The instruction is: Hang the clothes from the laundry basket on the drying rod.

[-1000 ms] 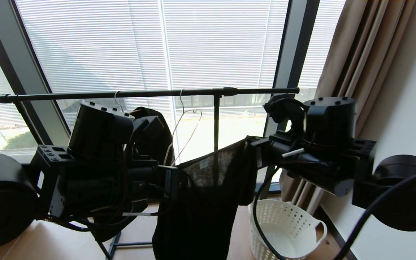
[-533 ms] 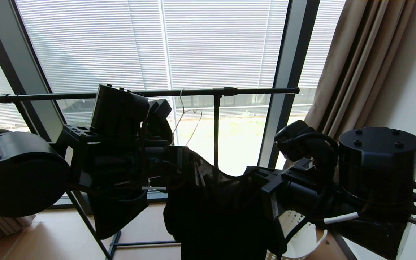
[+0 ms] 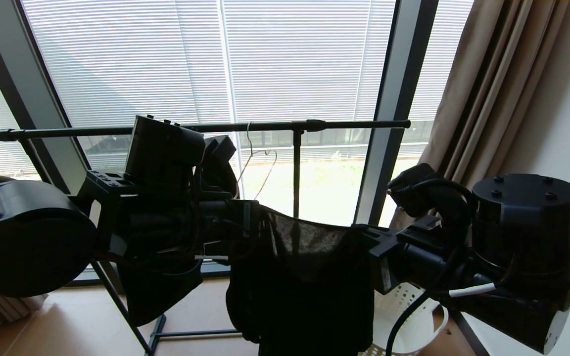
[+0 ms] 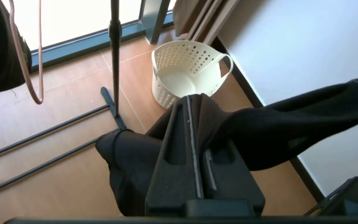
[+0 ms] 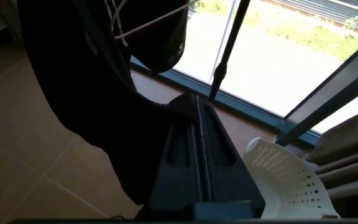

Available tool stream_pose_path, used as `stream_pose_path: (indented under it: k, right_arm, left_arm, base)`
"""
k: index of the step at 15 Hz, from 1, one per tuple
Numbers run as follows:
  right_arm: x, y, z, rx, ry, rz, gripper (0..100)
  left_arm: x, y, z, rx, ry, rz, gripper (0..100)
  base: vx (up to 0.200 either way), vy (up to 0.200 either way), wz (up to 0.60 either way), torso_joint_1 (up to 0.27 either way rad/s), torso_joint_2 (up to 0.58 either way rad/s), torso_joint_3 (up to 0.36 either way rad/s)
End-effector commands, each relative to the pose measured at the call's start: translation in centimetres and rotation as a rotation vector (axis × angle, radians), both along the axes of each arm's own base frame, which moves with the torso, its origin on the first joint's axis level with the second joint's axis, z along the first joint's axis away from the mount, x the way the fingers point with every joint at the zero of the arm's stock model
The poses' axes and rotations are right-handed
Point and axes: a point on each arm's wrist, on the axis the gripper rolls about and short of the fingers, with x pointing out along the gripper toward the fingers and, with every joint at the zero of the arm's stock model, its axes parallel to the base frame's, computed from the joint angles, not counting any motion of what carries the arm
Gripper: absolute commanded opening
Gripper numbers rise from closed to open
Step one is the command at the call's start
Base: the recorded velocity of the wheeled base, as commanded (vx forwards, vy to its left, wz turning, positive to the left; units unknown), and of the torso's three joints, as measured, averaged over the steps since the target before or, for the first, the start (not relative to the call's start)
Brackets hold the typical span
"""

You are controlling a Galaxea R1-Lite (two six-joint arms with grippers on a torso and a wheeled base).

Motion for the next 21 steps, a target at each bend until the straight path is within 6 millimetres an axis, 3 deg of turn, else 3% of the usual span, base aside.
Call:
stream_pose_path:
  k: [1,16,21]
  right_arm:
    - [0.6,-0.5,0.1,0.004,-0.003,-0.03,0]
    - [1.7,-0.4,-0.1,0.003,0.005,-0.056,0]
    - [1.7,-0.5,0.2,0.012,-0.004,-0.056,0]
  left_arm:
    - [-0.4,0.3,0.5,-0.009,-0.013,0.0,0]
    - [-3.2,2.3,-0.7,0.072,-0.03,-0.067,0]
    - [-3.2,2.3,-0.9,0.058,-0.048,-0.071,0]
  base:
    - [0.0,0.0,0.0,0.0,0.0,0.0]
    - [0.0,0.0,0.0,0.0,0.0,0.0]
    - [0.0,0.0,0.0,0.0,0.0,0.0]
